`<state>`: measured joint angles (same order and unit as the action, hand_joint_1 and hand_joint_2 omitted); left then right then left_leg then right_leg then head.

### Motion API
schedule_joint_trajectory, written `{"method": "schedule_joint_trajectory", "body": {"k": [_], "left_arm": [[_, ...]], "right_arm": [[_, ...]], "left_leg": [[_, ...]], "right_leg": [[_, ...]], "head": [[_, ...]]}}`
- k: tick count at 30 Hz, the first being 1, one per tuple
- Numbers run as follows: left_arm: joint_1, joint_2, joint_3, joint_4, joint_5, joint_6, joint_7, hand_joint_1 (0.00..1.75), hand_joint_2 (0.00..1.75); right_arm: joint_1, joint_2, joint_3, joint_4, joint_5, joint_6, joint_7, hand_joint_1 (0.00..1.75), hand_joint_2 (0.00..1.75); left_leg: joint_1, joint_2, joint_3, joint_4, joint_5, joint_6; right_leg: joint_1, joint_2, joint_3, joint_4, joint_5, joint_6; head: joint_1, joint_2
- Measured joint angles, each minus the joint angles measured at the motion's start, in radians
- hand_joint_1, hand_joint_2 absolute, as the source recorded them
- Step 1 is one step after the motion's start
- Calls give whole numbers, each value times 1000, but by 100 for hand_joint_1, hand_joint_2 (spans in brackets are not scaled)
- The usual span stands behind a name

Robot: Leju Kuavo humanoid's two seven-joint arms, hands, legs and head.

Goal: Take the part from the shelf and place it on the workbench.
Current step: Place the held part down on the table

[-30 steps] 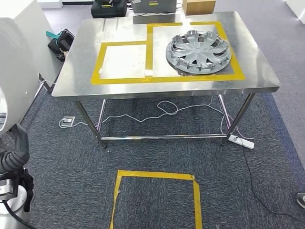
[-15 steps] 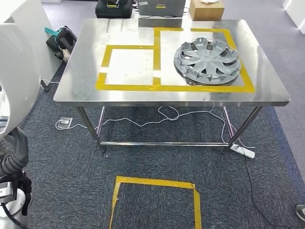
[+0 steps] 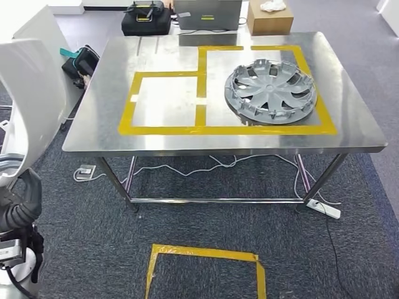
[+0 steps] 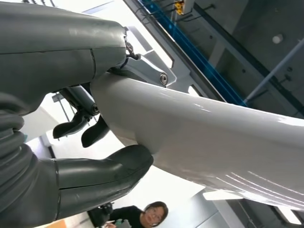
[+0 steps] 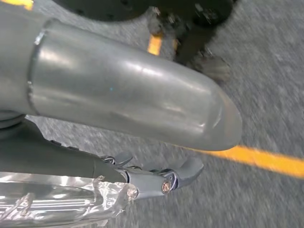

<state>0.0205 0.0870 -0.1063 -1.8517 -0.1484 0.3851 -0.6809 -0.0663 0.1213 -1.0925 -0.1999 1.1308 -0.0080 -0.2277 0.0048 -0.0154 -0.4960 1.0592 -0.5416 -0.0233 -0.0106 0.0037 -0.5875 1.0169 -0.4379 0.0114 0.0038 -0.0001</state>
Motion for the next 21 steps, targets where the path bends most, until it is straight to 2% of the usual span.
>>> {"method": "schedule_joint_trajectory", "body": {"k": [3, 4, 5, 6, 7, 8, 9, 10, 11, 13, 14, 15, 16, 18, 19, 20, 21], "left_arm": [[5, 4, 1, 0, -1, 2, 0, 175, 175], [8, 4, 1, 0, -1, 2, 0, 175, 175], [10, 5, 2, 0, -1, 2, 0, 175, 175], [12, 6, 3, -1, -2, 2, 0, 175, 175], [13, 7, 3, -1, -3, 2, 0, 175, 175], [14, 8, 4, -1, -3, 2, 0, 175, 175], [15, 9, 6, -2, -5, 2, 0, 175, 175], [17, 10, 7, -3, -6, 2, 0, 175, 175], [19, 10, 8, -4, -7, 2, 0, 175, 175], [25, 10, 9, -8, -9, 1, 0, 175, 175], [26, 10, 10, -10, -9, 0, 0, 175, 175], [27, 10, 11, -12, -9, -2, 0, 175, 175], [28, 10, 12, -14, -9, -3, 0, 175, 175], [31, 10, 14, -15, -9, -5, 0, 175, 175], [33, 10, 14, -15, -9, -5, 0, 175, 175], [35, 10, 14, -15, -9, -5, 0, 175, 175], [36, 10, 15, -15, -9, -5, 0, 175, 175]], "right_arm": [[-1, 0, 0, 0, 1, 1, 0, 0, 0], [0, 1, 0, 0, 1, 2, 0, 0, 0], [1, 1, 0, 0, 2, 3, 0, 0, 0], [2, 2, 0, 0, 2, 4, 1, 0, 0], [2, 3, 0, 1, 3, 4, 1, 0, 0], [2, 4, 0, 1, 4, 5, 1, 0, 0], [1, 5, 0, 1, 5, 4, 1, 0, 0], [0, 5, 0, 1, 6, 4, 2, 0, 0], [0, 5, 0, 1, 6, 4, 3, 0, 0], [0, 5, 0, 1, 7, 4, 6, 0, 0], [-1, 5, 0, 1, 7, 4, 6, 0, 0], [-3, 5, 0, 1, 8, 4, 7, 0, 0], [-4, 6, 0, 1, 8, 4, 7, 0, 0], [-2, 7, 1, 1, 8, 4, 7, 0, 0], [0, 7, 1, 1, 8, 4, 7, 0, 0], [3, 7, 1, 1, 8, 4, 8, 0, 0], [4, 7, 1, 1, 8, 4, 8, 0, 0]], "left_leg": [[3, 2, -126, 181, -71, -12], [4, 2, -156, 205, -76, -14], [5, 2, -168, 194, -56, -14], [6, 3, -162, 148, -13, -14], [6, 5, -142, 79, 43, -13], [5, 9, -123, 15, 78, -12], [4, 13, -108, -31, 93, -8], [3, 15, -100, -58, 96, -3], [3, 15, -99, -66, 87, 4], [7, 12, -85, -73, 102, 18], [9, 12, -77, -74, 107, 24], [9, 12, -68, -74, 107, 30], [9, 12, -63, -75, 104, 34], [6, 10, -57, -75, 92, 41], [4, 8, -50, -75, 84, 42], [3, 6, -39, -75, 76, 42], [3, 4, -26, -75, 66, 41]], "right_leg": [[-1, 0, 16, -3, -16, -6], [-2, 0, 23, -4, -23, -6], [-2, 1, 33, -4, -30, -4], [-3, 1, 43, -4, -37, -2], [-5, 1, 50, -5, -45, 3], [-5, 2, 59, -4, -52, 8], [-4, 3, 64, -7, -59, 15], [-3, 3, 67, -11, -65, 22], [-1, 2, 75, -12, -65, 29], [1, 1, 85, -13, -68, 41], [1, 0, 79, 12, -68, 46], [1, 0, 54, 56, -73, 49], [0, -1, 13, 122, -86, 51], [1, -1, -85, 255, -140, 51], [1, 0, -117, 283, -168, 50], [2, 0, -131, 276, -179, 49], [3, 0, -129, 236, -165, 47]], "head": [[-2, 0], [-2, 0], [-2, 0], [-2, 0], [-2, 0], [-3, 0], [-4, 0], [-4, 0], [-5, 0], [-4, 0], [-2, 0], [0, 0], [2, 0], [5, 0], [5, 0], [6, 0], [6, 0]]}}
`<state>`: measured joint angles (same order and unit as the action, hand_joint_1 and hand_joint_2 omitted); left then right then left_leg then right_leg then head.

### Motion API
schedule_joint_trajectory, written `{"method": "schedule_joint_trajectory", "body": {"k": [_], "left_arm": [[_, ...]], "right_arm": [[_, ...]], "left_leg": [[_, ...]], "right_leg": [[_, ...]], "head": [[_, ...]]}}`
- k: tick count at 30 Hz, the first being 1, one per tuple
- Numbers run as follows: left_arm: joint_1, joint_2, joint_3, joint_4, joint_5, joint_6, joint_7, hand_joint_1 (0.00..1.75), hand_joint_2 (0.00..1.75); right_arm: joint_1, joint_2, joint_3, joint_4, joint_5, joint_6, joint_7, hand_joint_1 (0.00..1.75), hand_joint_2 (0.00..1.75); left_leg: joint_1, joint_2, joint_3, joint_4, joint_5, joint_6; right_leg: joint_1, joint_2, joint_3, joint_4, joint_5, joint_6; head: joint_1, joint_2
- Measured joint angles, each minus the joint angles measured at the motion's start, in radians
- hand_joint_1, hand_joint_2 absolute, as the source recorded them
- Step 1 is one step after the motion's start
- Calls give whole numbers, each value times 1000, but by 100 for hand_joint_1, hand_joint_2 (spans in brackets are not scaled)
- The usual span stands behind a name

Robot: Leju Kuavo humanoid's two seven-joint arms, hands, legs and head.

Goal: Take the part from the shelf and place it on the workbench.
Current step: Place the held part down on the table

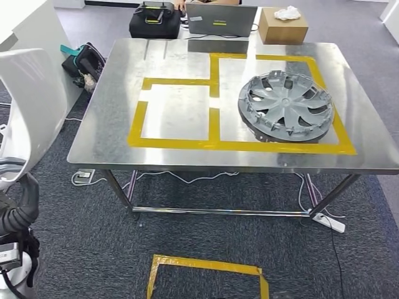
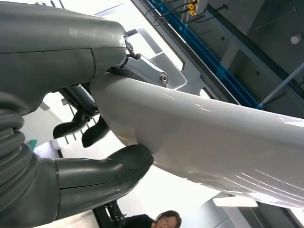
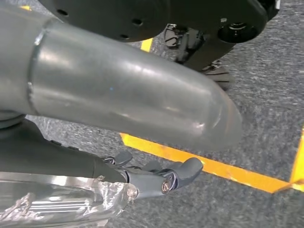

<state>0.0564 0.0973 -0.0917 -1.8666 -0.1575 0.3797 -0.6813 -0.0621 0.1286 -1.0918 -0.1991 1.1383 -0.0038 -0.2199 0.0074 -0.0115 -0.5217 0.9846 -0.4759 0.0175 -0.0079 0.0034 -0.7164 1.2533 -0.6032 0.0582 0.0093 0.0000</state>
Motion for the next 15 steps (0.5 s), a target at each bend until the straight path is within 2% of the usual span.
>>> {"method": "schedule_joint_trajectory", "body": {"k": [1, 2, 3, 4, 5, 7, 8, 9, 10, 11, 12, 13, 14, 15], "left_arm": [[0, 0, 0, 0, 0, 0, 0, 175, 175], [0, 0, 1, 0, 0, 0, 0, 175, 175], [0, 0, 1, 0, 0, -1, 0, 175, 175], [0, 0, 1, -1, 0, -1, 0, 175, 175], [0, 0, 2, -2, 0, -1, 0, 175, 175], [0, 0, 2, -4, 0, -2, 0, 175, 175], [-1, 1, 2, -5, -1, -2, 0, 175, 175], [-2, 2, 3, -6, -1, -2, 0, 175, 175], [-3, 2, 3, -6, 0, -2, 0, 175, 175], [-3, 3, 3, -6, 0, -2, 0, 175, 175], [-2, 3, 3, -6, 0, -2, 0, 175, 175], [-1, 3, 3, -6, 0, -3, 0, 175, 175], [0, 3, 3, -6, 0, -3, 0, 175, 175], [0, 3, 3, -6, 0, -3, 0, 175, 175]], "right_arm": [[1, 0, 0, 0, 0, 0, 0, 0, 0], [2, 0, 0, 0, 0, 0, 0, 0, 0], [2, 0, 0, 0, 0, 0, 0, 0, 0], [2, 0, 0, 0, 0, 0, 1, 0, 0], [2, 1, 0, 0, 0, 0, 1, 0, 0], [1, 3, 0, 0, 0, 0, 1, 0, 0], [0, 3, 0, 0, 1, 0, 0, 0, 0], [-1, 4, 0, 0, 1, -1, -1, 0, 0], [-2, 4, 0, 0, 1, -2, -1, 0, 0], [-2, 4, 0, 0, 1, -2, -2, 0, 0], [-3, 4, 0, 0, 1, -3, -2, 0, 0], [-2, 4, 0, 0, 1, -3, -2, 0, 0], [-2, 4, 0, 0, 1, -3, -2, 0, 0], [-2, 4, 0, 0, 1, -2, -2, 0, 0]], "left_leg": [[0, -1, 14, 0, -11, -2], [-1, -1, 27, 1, -22, -5], [-3, -2, 36, 0, -33, -9], [-4, -3, 43, -3, -42, -15], [-5, -4, 49, -4, -45, -21], [-5, -4, 52, 7, -40, -32], [-5, -3, 39, 37, -31, -37], [-5, -2, 11, 84, -27, -41], [-4, -1, -30, 147, -35, -46], [-3, 0, -77, 212, -58, -50], [-2, 0, -120, 262, -94, -53], [-2, 0, -151, 289, -129, -54], [-2, 0, -168, 287, -145, -54], [-2, 0, -169, 256, -133, -53]], "right_leg": [[1, 0, 14, -63, 40, -3], [2, 0, 32, -130, 98, -7], [3, -1, 47, -181, 143, -12], [5, -1, 59, -213, 176, -17], [6, -2, 66, -226, 191, -23], [5, -1, 81, -230, 193, -34], [3, 0, 88, -231, 193, -39], [0, 0, 94, -232, 191, -43], [-1, 0, 100, -233, 185, -46], [-1, 1, 107, -233, 177, -49], [-1, 1, 113, -233, 168, -51], [-1, 2, 122, -233, 160, -52], [-1, 3, 133, -233, 151, -53], [-1, 4, 146, -233, 141, -52]], "head": [[0, 0], [1, 0], [1, 0], [1, 0], [1, 0], [0, 0], [-1, 0], [-3, 0], [-5, 0], [-6, 0], [-6, 0], [-6, 0], [-6, 0], [-6, 0]]}}
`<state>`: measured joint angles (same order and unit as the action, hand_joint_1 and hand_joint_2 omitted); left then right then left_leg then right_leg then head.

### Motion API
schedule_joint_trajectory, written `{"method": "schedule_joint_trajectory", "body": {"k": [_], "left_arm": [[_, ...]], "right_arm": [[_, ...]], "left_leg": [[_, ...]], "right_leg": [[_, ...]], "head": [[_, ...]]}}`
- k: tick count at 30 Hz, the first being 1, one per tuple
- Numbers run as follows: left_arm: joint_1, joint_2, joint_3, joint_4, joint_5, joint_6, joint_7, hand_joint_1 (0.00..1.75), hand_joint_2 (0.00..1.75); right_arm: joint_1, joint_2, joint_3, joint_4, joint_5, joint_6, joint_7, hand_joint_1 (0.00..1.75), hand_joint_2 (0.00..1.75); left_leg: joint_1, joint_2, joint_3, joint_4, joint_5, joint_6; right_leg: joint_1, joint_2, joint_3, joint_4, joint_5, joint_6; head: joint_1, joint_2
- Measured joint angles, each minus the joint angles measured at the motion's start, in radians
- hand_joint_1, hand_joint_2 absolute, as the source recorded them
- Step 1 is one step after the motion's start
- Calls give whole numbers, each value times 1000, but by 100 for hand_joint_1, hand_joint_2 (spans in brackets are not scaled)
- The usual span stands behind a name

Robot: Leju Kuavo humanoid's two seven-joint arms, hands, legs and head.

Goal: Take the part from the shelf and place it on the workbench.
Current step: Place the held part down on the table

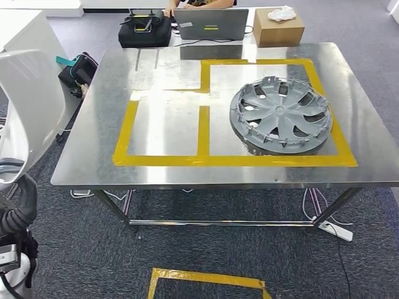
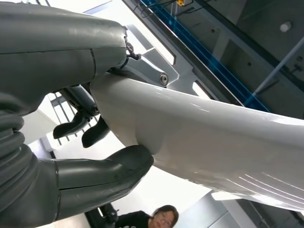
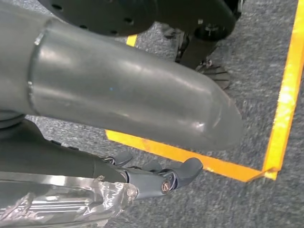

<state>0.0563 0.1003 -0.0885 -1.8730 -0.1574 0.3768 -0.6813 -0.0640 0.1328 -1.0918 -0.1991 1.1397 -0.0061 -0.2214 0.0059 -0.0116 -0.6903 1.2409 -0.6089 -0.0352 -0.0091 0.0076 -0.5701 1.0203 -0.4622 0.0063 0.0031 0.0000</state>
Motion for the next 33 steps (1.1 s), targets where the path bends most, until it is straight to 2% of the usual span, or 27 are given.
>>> {"method": "schedule_joint_trajectory", "body": {"k": [1, 2, 3, 4, 5, 8, 9, 10, 12, 13, 14, 15, 16, 18, 19, 20, 22, 23, 24, 25, 27, 28, 29, 30, 31, 32, 33], "left_arm": [[0, 0, 0, 0, 0, 0, 0, 175, 175], [0, 0, 0, 0, 0, 0, 0, 175, 175], [-1, 0, 0, 0, 0, 0, 0, 175, 175], [-1, 0, 1, 0, 1, -1, 0, 175, 175], [-2, 1, 1, 0, 1, -2, 0, 175, 175], [-4, 1, 1, -1, 1, -3, 0, 175, 175], [-5, 1, 1, -1, 1, -3, 0, 175, 175], [-5, 1, 1, -1, 1, -3, 0, 175, 175], [-5, 0, 2, -1, 1, -3, 0, 175, 175], [-4, 0, 2, -1, 1, -3, 0, 175, 175], [-4, 0, 2, -1, 0, -3, 0, 175, 175], [-3, 0, 2, -1, 0, -3, 0, 175, 175], [-3, 0, 2, -1, 0, -3, 0, 175, 175], [-2, 0, 1, 0, 0, -5, 0, 175, 175], [-2, 0, 1, 1, 0, -8, 0, 175, 175], [-2, 0, 1, 1, 0, -14, 0, 175, 175], [-7, 0, 1, 2, -2, -26, 1, 175, 175], [-12, 0, 0, 3, -6, -31, 1, 175, 175], [-20, 0, -2, 6, -11, -36, 3, 175, 175], [-32, 0, -5, 10, -19, -40, 5, 175, 175], [-62, 0, -19, 30, -39, -50, 15, 175, 175], [-77, 0, -28, 43, -49, -54, 21, 175, 175], [-90, 0, -38, 57, -58, -58, 27, 175, 175], [-101, -1, -47, 69, -65, -59, 31, 175, 175], [-112, -1, -54, 79, -69, -61, 34, 175, 175], [-123, 0, -62, 90, -75, -63, 39, 175, 175], [-135, 0, -70, 103, -82, -68, 44, 175, 175]], "right_arm": [[0, 0, 0, 0, 0, 1, 0, 0, 0], [0, 1, 0, 0, 1, 1, 0, 0, 0], [0, 1, 0, 0, 1, 2, 0, 0, 0], [-1, 2, 0, 0, 1, 2, 1, 0, 0], [-1, 2, 0, 0, 2, 2, 1, 0, 0], [-3, 2, 0, 0, 3, 2, 1, 0, 0], [-4, 2, 0, 0, 4, 2, 1, 0, 0], [-5, 2, 0, 0, 5, 2, 1, 0, 0], [-4, 3, 1, 1, 8, 2, 0, 0, 0], [-3, 3, 1, 1, 9, 2, 0, 0, 0], [-1, 3, 1, 1, 9, 2, 1, 0, 0], [0, 3, 1, 1, 9, 2, 1, 0, 0], [1, 3, 1, 1, 9, 2, 1, 0, 0], [2, 3, 1, 1, 10, 2, 1, 0, 0], [3, 3, 1, 1, 11, 3, 2, 0, 0], [4, 3, 1, 2, 12, 3, 3, 0, 0], [3, 4, 1, 2, 16, 5, 6, 0, 0], [2, 6, 1, 2, 18, 5, 8, 0, 0], [0, 7, 1, 2, 22, 5, 8, 0, 0], [-2, 8, 2, 2, 25, 6, 8, 0, 0], [-6, 8, 4, 2, 33, 8, 7, 0, 0], [-7, 8, 6, 2, 37, 10, 7, 0, 0], [-8, 8, 8, 2, 40, 12, 7, 0, 0], [-9, 8, 10, 2, 42, 13, 7, 0, 0], [-10, 9, 12, 2, 44, 14, 7, 0, 0], [-10, 9, 14, 2, 46, 15, 7, 0, 0], [-11, 10, 16, 2, 48, 16, 7, 0, 0]], "left_leg": [[0, 0, 11, -54, 40, 3], [0, 2, 27, -121, 96, 7], [-1, 5, 41, -176, 140, 10], [-2, 7, 52, -214, 171, 15], [-3, 8, 57, -234, 183, 20], [0, 5, 81, -249, 185, 40], [1, 5, 92, -250, 185, 47], [1, 6, 102, -250, 181, 52], [0, 6, 118, -250, 167, 59], [-1, 5, 128, -250, 158, 60], [-1, 3, 139, -250, 147, 60], [-1, 2, 155, -250, 135, 59], [-1, 0, 173, -250, 122, 58], [-2, -1, 206, -248, 94, 52], [-3, -2, 216, -248, 81, 47], [-4, -3, 225, -250, 74, 41], [-6, -4, 236, -258, 70, 29], [-6, -4, 236, -249, 71, 24], [-6, -3, 222, -222, 70, 20], [-5, -2, 194, -174, 62, 14], [-2, 0, 107, -45, 17, 4], [0, 0, 66, 2, -8, 0], [1, 0, 37, 22, -15, -1], [2, 0, 25, 9, 4, -2], [3, 0, 27, -36, 51, -2], [3, 1, 39, -100, 115, -2], [3, 2, 51, -162, 162, -1]], "right_leg": [[0, 1, 14, 0, -10, 2], [0, 2, 28, 0, -20, 5], [2, 3, 37, -1, -30, 10], [3, 4, 43, -3, -40, 16], [5, 4, 51, -2, -44, 23], [7, 2, 67, 11, -55, 45], [7, 1, 56, 37, -68, 49], [6, 0, 31, 84, -88, 52], [6, 0, -48, 210, -139, 55], [6, 0, -87, 257, -161, 57], [6, 0, -114, 273, -173, 57], [7, 0, -125, 256, -166, 56], [7, 0, -122, 209, -138, 54], [8, -1, -105, 89, -26, 45], [10, -3, -96, 49, 18, 39], [12, -4, -92, 28, 48, 31], [13, -5, -80, 20, 51, 18], [10, -5, -72, 14, 52, 13], [7, -4, -63, 9, 50, 9], [3, -4, -53, 5, 46, 6], [1, -3, -39, 1, 34, 1], [0, -3, -32, 0, 27, 0], [0, -2, -25, 0, 20, 0], [0, 0, -16, 0, 13, 0], [-1, 2, -5, 0, 6, 1], [-2, 4, 4, 0, -2, 3], [-2, 7, 13, 1, -8, 8]], "head": [[0, 0], [0, 0], [-1, 0], [-1, 0], [-1, 0], [1, 0], [3, 0], [3, 0], [3, 0], [3, 0], [3, 0], [3, 0], [4, 0], [4, 0], [3, 0], [3, 0], [3, 0], [3, 0], [3, 0], [2, 0], [1, 0], [1, 0], [1, 0], [1, 0], [1, 0], [1, 0], [1, 0]]}}
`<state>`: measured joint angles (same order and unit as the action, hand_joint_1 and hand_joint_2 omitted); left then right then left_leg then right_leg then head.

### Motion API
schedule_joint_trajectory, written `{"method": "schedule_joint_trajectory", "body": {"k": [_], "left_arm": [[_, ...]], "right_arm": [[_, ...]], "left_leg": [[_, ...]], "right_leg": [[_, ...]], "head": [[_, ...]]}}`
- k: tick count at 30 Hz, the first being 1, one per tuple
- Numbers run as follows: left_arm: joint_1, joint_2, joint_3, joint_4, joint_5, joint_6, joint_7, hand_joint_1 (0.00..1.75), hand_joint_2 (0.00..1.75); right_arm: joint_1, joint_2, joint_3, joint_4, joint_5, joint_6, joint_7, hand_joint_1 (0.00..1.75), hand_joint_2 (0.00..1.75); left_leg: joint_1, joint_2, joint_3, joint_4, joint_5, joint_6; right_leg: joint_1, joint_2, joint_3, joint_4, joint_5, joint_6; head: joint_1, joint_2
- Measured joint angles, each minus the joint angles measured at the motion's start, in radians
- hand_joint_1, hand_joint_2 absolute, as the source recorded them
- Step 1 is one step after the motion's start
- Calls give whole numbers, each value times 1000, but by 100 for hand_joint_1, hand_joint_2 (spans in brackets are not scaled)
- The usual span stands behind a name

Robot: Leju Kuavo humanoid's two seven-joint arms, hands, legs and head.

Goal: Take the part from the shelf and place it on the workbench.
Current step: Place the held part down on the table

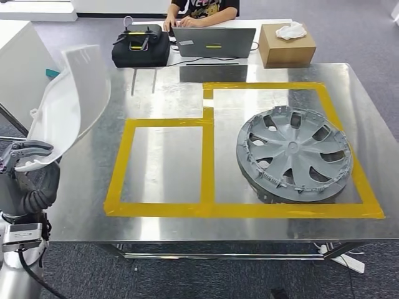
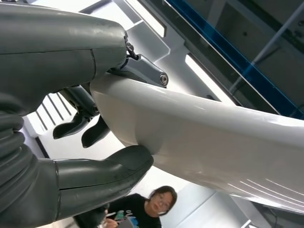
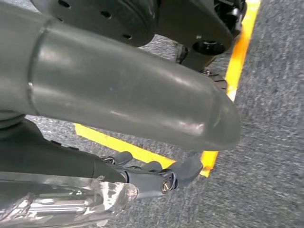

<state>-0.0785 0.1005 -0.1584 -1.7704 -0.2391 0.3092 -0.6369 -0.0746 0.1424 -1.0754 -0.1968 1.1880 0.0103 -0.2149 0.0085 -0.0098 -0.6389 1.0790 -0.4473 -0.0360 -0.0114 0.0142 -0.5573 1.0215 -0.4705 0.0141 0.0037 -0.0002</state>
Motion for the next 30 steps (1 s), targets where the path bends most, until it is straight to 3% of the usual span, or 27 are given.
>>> {"method": "schedule_joint_trajectory", "body": {"k": [1, 2, 3, 6, 7, 10, 14, 19, 30], "left_arm": [[-13, 1, -10, 15, -11, -7, 9, 175, 175], [-26, 2, -23, 33, -24, -14, 20, 175, 175], [-40, 3, -36, 53, -37, -19, 30, 175, 175], [-77, 3, -73, 113, -62, -25, 48, 175, 175], [-85, 3, -82, 128, -65, -25, 50, 175, 175], [-118, 4, -110, 185, -88, -28, 70, 175, 175], [-166, 4, -160, 311, -142, -32, 98, 175, 175], [-199, 6, -224, 469, -188, -46, 116, 175, 175], [-224, 6, -260, 568, -192, -46, 117, 175, 175]], "right_arm": [[-1, 0, 3, 0, 2, 2, 1, 0, 0], [-2, 0, 5, 0, 5, 4, 2, 0, 0], [-3, 0, 8, 0, 7, 6, 4, 0, 0], [-8, 0, 14, 0, 13, 9, 8, 0, 0], [-9, 0, 15, 0, 14, 9, 10, 0, 0], [-10, 1, 20, 1, 20, 13, 17, 0, 0], [-13, 1, 31, 1, 30, 20, 25, 0, 0], [-12, 1, 41, 1, 35, 26, 30, 0, 0], [-12, 1, 43, 1, 35, 27, 31, 0, 0]], "left_leg": [[-1, 1, 10, -46, 28, 3], [-2, 2, 14, -70, 41, 8], [-2, 3, 15, -77, 38, 10], [-2, 2, 17, -80, 49, 9], [-2, 1, 17, -80, 48, 11], [-3, -1, 17, -80, 45, 18], [-4, -2, 16, -80, 44, 22], [-5, -2, 16, -80, 46, 25], [-1, -2, 17, -81, 50, 24]], "right_leg": [[1, 2, 4, 1, -7, 6], [2, 2, 3, 1, -12, 12], [4, 2, 2, 2, -18, 11], [8, -1, 2, -1, -23, -16], [8, -1, 3, -4, -20, -19], [8, -3, 10, -17, -18, -10], [6, -4, 20, -26, -16, 13], [3, -3, 23, -26, -14, 29], [8, -3, 20, -22, -14, 30]], "head": [[0, 0], [0, 0], [0, 0], [0, 0], [0, 0], [0, 0], [0, 0], [-1, 0], [-1, 0]]}}
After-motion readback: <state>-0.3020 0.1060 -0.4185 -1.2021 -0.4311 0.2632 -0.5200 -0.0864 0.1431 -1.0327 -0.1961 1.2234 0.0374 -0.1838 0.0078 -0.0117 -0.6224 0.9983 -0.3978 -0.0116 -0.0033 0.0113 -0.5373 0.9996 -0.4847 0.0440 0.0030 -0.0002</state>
